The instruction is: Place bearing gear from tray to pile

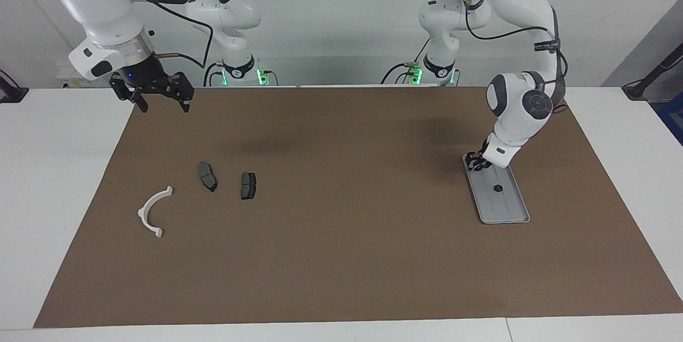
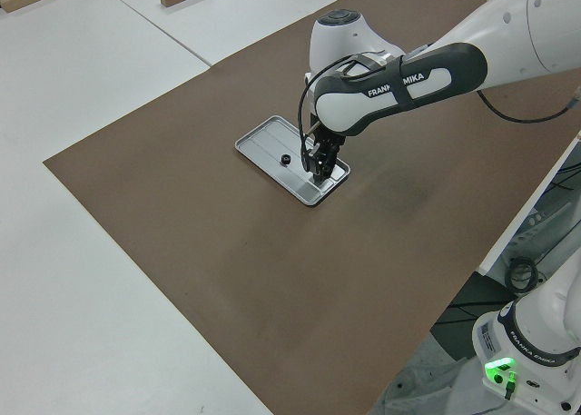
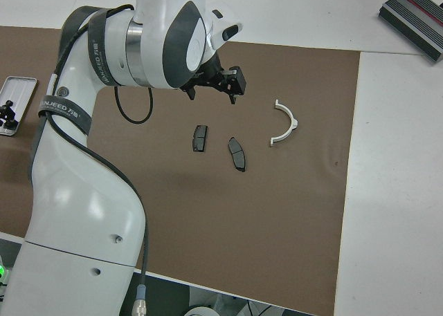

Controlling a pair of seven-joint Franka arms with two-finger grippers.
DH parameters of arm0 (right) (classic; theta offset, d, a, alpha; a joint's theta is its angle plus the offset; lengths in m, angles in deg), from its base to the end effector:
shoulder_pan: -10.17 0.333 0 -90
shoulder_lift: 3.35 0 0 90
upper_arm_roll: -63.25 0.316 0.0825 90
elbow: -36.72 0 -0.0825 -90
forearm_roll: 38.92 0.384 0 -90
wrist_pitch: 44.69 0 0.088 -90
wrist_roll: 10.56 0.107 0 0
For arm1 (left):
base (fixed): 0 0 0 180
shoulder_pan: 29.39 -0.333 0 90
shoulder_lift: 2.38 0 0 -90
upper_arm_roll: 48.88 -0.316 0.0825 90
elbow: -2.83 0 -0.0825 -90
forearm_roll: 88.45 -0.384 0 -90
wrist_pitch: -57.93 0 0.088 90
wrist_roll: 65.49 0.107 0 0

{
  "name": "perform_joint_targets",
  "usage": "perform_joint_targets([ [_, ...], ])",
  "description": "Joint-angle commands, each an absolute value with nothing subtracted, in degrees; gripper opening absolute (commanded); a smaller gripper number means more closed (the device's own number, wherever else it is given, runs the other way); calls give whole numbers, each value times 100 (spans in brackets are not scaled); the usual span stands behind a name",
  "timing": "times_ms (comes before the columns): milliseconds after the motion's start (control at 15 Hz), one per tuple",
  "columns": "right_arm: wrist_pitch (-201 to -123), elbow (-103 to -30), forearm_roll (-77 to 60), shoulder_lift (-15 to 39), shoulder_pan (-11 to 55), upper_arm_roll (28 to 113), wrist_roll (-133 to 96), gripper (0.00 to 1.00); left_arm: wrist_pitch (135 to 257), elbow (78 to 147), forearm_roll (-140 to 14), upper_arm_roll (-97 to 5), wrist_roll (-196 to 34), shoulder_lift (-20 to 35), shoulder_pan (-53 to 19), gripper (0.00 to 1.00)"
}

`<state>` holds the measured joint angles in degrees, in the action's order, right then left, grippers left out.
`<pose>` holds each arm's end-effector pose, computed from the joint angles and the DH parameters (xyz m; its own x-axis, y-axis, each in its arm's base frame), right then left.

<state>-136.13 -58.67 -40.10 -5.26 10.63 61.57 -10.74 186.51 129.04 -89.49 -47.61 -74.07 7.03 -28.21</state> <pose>0.5442 -0.0140 0.6006 0.9992 -0.0176 -0.0357 -0.0169 -0.9997 0.0195 0.5344 -0.0223 0.2976 0.9882 0.0957 -0.1198 0.0931 -0.9953 -0.0273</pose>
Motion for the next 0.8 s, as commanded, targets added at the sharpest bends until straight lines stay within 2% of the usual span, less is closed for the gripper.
perform_joint_targets([
  [0, -13645, -6005, -3936, -642, 1008, 6176, -1187, 100, 18810, 13062, -9030, -4782, -7445, 606, -2825, 51],
  [134, -13645, -6005, -3945, -651, 999, 6167, -1511, 100, 18784, 13062, -9030, -4782, -7445, 606, -2825, 35],
  [334, -13645, -5996, -3954, -642, 999, 6158, -1592, 100, 18670, 13010, -9030, -4782, -7471, 606, -2825, 0],
  [468, -13653, -5996, -3962, -642, 999, 6158, -1575, 100, 18442, 12800, -9021, -4773, -7524, 606, -2790, 0],
  [735, -13654, -5996, -3971, -642, 991, 6158, -1522, 100, 17406, 11650, -8846, -4738, -8391, 702, -2406, 0],
])
